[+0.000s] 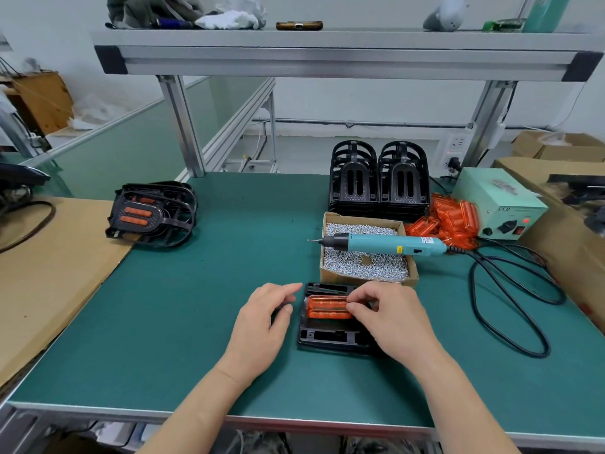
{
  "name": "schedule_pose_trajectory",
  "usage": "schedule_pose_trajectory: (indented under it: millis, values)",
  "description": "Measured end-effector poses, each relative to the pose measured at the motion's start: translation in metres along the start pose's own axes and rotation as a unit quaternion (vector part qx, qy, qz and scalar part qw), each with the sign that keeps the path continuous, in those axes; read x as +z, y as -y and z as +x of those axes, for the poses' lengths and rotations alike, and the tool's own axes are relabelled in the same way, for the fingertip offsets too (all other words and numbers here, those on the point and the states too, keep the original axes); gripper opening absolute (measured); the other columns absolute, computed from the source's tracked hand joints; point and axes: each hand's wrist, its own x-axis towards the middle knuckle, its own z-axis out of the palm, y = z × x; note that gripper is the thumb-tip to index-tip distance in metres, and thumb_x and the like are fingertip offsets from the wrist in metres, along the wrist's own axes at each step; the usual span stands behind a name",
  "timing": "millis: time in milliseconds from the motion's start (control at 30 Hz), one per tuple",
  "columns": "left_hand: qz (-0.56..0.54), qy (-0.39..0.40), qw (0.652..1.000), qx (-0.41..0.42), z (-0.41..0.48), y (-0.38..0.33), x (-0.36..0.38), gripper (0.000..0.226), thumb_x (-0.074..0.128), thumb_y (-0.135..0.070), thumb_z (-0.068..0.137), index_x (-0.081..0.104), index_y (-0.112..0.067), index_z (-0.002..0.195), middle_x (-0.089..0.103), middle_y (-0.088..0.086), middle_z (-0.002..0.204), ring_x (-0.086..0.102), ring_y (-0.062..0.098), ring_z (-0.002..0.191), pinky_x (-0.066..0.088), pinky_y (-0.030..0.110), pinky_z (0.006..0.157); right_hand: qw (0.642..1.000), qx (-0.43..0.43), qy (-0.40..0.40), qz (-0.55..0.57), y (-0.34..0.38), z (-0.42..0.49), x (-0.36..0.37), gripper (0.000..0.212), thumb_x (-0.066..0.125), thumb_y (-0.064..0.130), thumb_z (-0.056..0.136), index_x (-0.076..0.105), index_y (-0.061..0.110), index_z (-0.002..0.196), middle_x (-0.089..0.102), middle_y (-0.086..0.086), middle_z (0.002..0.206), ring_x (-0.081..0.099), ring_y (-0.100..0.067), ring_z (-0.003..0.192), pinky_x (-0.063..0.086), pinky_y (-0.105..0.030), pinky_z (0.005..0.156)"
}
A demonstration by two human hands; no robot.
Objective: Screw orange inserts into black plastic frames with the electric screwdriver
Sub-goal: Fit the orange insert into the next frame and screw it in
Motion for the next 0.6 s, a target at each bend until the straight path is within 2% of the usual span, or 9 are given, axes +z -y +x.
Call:
schedule_pose_trajectory:
  millis: [100, 233, 400, 600]
  values:
    - [0.003, 0.022, 1.0, 0.005, 0.0008, -0.0023, -0.001, 0.036, 0.059, 0.002, 0.094, 0.073, -0.021, 0.117, 0.063, -0.01, 0.1, 0.058, 0.009, 0.101, 0.043, 0.02, 0.092, 0.999, -0.014, 0.005, -0.045, 0.0012, 0.0, -0.0005, 0.006, 0.073, 0.037, 0.087, 0.071, 0.037, 0.081, 0.059, 0.025, 0.074, 0.052, -0.001, 0.073, 0.038, -0.028, 0.067]
    - [0.009, 0.048, 0.999, 0.005, 0.0001, -0.0041, 0.0002, 0.032, 0.063, -0.003, 0.093, 0.077, -0.026, 0.11, 0.062, -0.011, 0.097, 0.057, 0.011, 0.1, 0.043, 0.02, 0.091, 0.996, -0.02, 0.021, -0.088, 0.0063, -0.0009, 0.0007, 0.005, 0.072, 0.036, 0.089, 0.071, 0.034, 0.084, 0.053, 0.016, 0.085, 0.052, -0.008, 0.085, 0.04, -0.03, 0.072]
    - [0.019, 0.065, 0.998, 0.011, 0.0002, -0.0028, 0.0007, 0.026, 0.067, -0.007, 0.092, 0.079, -0.028, 0.104, 0.062, -0.013, 0.097, 0.056, 0.008, 0.099, 0.044, 0.022, 0.09, 0.99, -0.014, 0.075, -0.117, 0.0072, 0.004, -0.0053, 0.012, 0.073, 0.034, 0.087, 0.066, 0.034, 0.077, 0.05, 0.013, 0.084, 0.05, -0.008, 0.084, 0.035, -0.029, 0.065]
    - [0.017, 0.06, 0.998, 0.004, 0.0, -0.0029, 0.0028, 0.024, 0.068, -0.007, 0.091, 0.079, -0.026, 0.099, 0.062, -0.013, 0.095, 0.057, 0.009, 0.097, 0.044, 0.023, 0.089, 0.984, -0.032, 0.102, -0.142, 0.0073, 0.0053, -0.0078, 0.01, 0.069, 0.036, 0.089, 0.065, 0.034, 0.081, 0.05, 0.015, 0.085, 0.049, -0.007, 0.087, 0.039, -0.031, 0.071]
